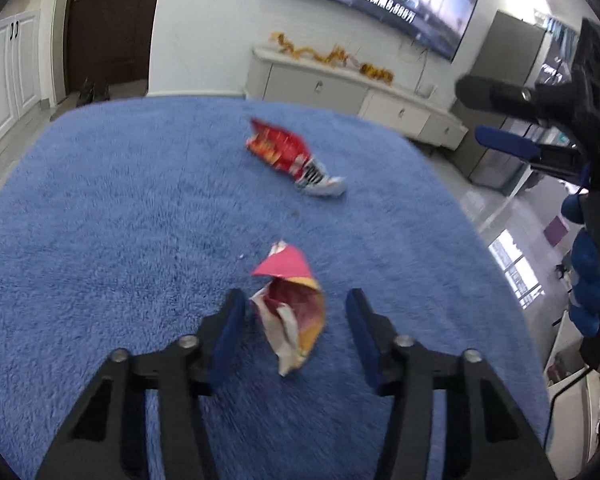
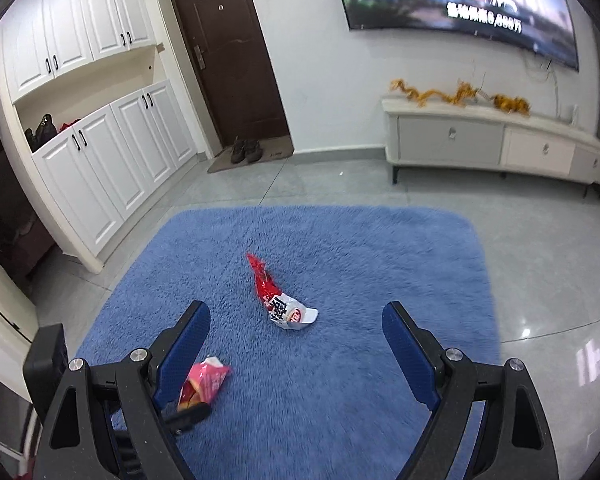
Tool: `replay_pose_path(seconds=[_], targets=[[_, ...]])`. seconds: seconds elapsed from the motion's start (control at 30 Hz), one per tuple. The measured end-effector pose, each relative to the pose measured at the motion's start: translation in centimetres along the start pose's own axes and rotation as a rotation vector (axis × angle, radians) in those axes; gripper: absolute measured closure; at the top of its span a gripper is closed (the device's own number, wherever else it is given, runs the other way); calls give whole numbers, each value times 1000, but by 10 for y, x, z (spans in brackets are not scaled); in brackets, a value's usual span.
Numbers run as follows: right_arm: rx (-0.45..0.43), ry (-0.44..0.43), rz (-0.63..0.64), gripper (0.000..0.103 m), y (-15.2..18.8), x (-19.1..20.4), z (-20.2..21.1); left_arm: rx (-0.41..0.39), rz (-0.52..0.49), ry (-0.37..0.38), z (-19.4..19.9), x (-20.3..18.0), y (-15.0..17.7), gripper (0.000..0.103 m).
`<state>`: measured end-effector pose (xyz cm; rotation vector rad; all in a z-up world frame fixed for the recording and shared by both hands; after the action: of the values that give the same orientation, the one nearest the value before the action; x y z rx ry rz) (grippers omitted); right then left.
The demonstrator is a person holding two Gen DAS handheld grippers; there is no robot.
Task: Collect trash
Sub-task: 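Grasp the pink-and-gold wrapper with the left tool while the right grasps the red chip bag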
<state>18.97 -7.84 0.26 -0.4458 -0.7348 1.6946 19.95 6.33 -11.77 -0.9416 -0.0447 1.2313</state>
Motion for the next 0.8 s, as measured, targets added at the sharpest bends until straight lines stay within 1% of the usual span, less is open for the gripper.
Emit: replay_pose_path(seconds=[0.03, 0.07, 0.1, 0.17, 0.2, 0.27, 0.33, 0.4, 0.47, 0.53, 0.57, 0.6, 0.77, 0.8], targets=[[13, -6, 0, 16, 0, 2, -11, 5, 7, -6, -4, 3, 0, 72], [21, -10, 1, 16, 0, 3, -18, -4, 8, -8, -4, 5, -1, 74], [30, -14, 4, 16, 0, 5, -27, -6, 14, -4, -4, 7, -4, 75], [44, -26, 6, 16, 0, 9, -40, -26, 35, -30, -5, 15, -9, 75], [48, -30, 7, 16, 0, 11, -45, -42, 61, -29, -4, 22, -12, 76], [58, -39, 21, 16, -2, 19, -57, -78, 90, -59, 1, 31, -15, 76], [65, -41, 43, 16, -3, 28, -69, -120, 131, -63, 8, 42, -17, 76], [73, -46, 63, 16, -4, 36, -80, -151, 150, -83, 15, 49, -18, 76], [83, -48, 82, 19, -6, 44, -91, -182, 166, -109, 20, 55, -19, 76], [96, -44, 105, 29, -7, 52, -104, -203, 175, -134, 23, 59, -22, 76], [103, -43, 113, 31, -6, 55, -109, -209, 180, -138, 24, 61, -22, 76], [109, -42, 123, 32, -6, 58, -114, -212, 185, -138, 26, 63, -22, 76], [145, -26, 157, 42, 1, 70, -135, -211, 198, -130, 26, 66, -21, 76], [137, -15, 167, 45, 3, 71, -136, -210, 202, -128, 27, 67, -19, 76]])
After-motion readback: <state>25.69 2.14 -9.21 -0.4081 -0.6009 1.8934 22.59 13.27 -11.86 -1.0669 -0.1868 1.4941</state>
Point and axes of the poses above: each gripper's, at about its wrist camera, not at the fingertips, and z roughly against the way its jaws point, x to its left, y to its underside, the point moved 1 cm from there along -z, roughly the way its jaws point, and after that the axes turned 15 degrees about y, right-handed, at the moved point
